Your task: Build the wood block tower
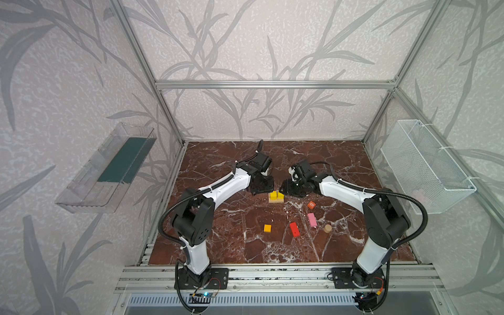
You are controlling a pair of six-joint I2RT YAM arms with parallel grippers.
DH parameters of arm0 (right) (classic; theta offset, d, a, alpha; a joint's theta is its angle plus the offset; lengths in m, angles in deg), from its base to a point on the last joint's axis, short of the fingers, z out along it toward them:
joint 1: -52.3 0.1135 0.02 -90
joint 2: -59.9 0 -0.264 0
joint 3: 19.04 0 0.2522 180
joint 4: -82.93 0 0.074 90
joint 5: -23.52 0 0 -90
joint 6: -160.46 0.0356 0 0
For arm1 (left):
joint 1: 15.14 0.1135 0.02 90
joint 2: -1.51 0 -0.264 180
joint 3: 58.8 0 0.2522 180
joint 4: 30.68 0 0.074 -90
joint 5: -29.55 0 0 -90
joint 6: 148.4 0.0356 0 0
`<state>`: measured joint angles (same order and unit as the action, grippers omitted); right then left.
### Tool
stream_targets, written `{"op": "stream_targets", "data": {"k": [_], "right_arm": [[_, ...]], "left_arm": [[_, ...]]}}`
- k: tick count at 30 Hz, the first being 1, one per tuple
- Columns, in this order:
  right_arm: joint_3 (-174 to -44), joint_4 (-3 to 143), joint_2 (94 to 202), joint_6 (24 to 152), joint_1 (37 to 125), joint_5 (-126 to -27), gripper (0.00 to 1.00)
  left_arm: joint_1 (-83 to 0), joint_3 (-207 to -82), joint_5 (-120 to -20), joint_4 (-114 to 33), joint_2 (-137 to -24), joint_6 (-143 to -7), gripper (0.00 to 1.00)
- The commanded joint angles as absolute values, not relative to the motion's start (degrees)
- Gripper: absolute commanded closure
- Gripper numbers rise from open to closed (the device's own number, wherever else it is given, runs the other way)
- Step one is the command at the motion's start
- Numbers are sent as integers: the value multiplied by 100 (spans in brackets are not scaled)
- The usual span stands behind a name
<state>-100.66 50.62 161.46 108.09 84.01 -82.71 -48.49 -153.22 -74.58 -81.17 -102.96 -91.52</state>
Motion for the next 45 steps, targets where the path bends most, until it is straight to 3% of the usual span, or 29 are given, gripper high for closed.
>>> {"op": "stream_targets", "data": {"k": [1,5,13,45], "right_arm": [[-10205,5069,16281,10746,8338,-8351,44],[-10234,5071,16370,10743,8315,-8366,47],[-10366,5073,16545,10593,8246,-8397,53],[-10629,5154,17043,10543,8211,-8784,61]], "left_arm": [[-4881,-15527,-7501,-8277,-10486,-9180,62],[-4881,-15717,-7507,-8406,-10730,-9140,68],[-4881,-15818,-7539,-8395,-10908,-9141,68],[-4885,-15985,-7663,-8363,-11255,-9217,72]]}}
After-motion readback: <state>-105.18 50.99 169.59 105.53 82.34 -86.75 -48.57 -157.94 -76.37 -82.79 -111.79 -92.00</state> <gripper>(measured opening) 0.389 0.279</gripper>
